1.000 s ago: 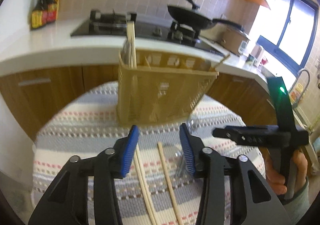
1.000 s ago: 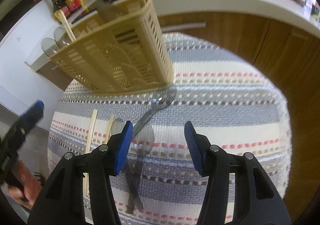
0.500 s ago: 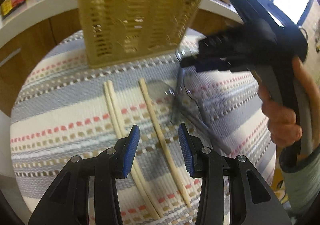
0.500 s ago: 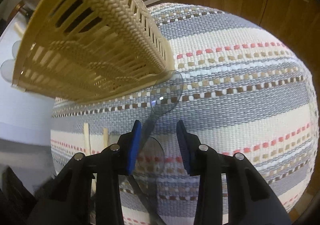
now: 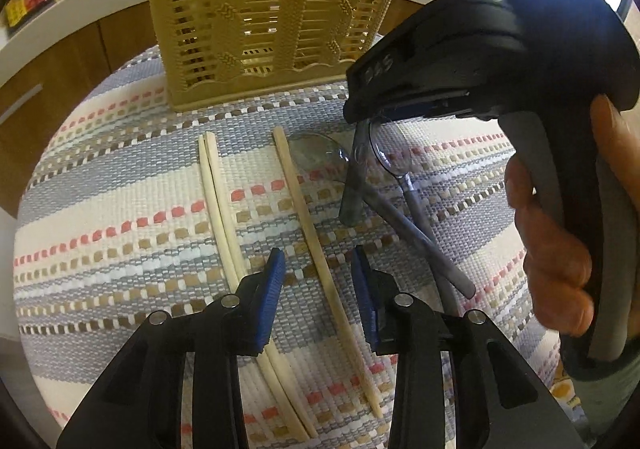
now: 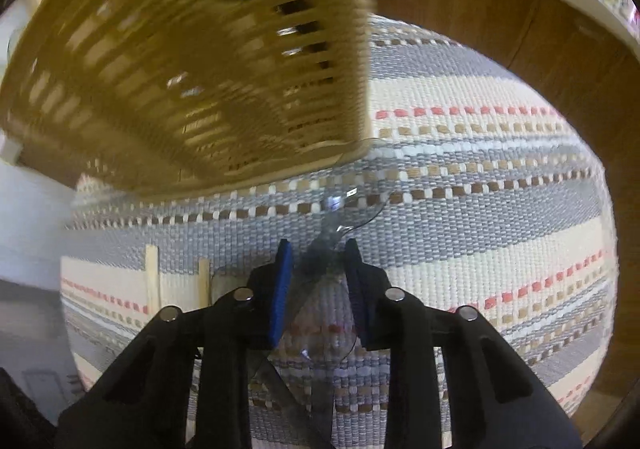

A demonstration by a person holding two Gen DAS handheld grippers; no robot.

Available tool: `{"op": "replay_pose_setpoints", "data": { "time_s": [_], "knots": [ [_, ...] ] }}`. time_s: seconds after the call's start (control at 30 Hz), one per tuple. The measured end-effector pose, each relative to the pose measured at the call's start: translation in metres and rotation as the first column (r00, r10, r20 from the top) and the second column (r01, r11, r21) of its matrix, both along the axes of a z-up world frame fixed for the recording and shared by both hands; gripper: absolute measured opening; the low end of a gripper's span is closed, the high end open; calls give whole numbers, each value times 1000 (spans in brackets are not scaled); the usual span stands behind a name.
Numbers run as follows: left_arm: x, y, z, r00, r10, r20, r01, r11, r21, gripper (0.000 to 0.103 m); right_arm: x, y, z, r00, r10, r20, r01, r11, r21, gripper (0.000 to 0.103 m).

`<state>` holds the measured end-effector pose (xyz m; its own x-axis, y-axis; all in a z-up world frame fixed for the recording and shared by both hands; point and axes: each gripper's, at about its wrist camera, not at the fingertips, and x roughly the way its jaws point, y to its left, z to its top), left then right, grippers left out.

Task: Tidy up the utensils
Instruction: 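Grasp a clear spoon with the right tool while the left tool approaches the chopsticks, then grasp a single chopstick with the left tool while the right tool lifts its spoon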

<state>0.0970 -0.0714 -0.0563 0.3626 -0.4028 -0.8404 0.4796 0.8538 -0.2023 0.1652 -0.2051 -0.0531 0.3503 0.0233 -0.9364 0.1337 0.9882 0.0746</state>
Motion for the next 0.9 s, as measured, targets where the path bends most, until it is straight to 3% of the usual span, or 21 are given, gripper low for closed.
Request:
{"op": "replay_pose_setpoints", "data": {
  "time_s": [0.27, 0.4, 0.6, 0.73, 0.8, 0.9],
  "knots": [
    [-20, 4, 0, 1000, -20, 4, 20, 1000, 15, 32, -22, 21, -3, 993, 118, -29, -119, 993, -25, 10],
    [-19, 10, 0, 1000, -16, -6, 16, 1000, 18, 32, -62, -16, -4, 990, 140, -33, -138, 989, 54, 10],
    [-9, 3, 2, 1000, 10, -2, -10, 998, 63, 31, -82, -51, 3, 988, 157, 9, -156, 978, 139, 10],
    [-9, -14, 6, 999, 23, 25, -27, 989, 147, 23, -76, -73, 10, 986, 161, 49, -167, 973, 162, 10],
    [-11, -19, 6, 998, 35, 59, -46, 978, 202, 11, -74, -78, 24, 981, 161, 108, -180, 965, 189, 10],
    [-10, -23, 8, 996, 54, 66, -66, 979, 191, 6, -67, -90, 45, 962, 182, 202, -224, 952, 210, 10]
  ]
}}
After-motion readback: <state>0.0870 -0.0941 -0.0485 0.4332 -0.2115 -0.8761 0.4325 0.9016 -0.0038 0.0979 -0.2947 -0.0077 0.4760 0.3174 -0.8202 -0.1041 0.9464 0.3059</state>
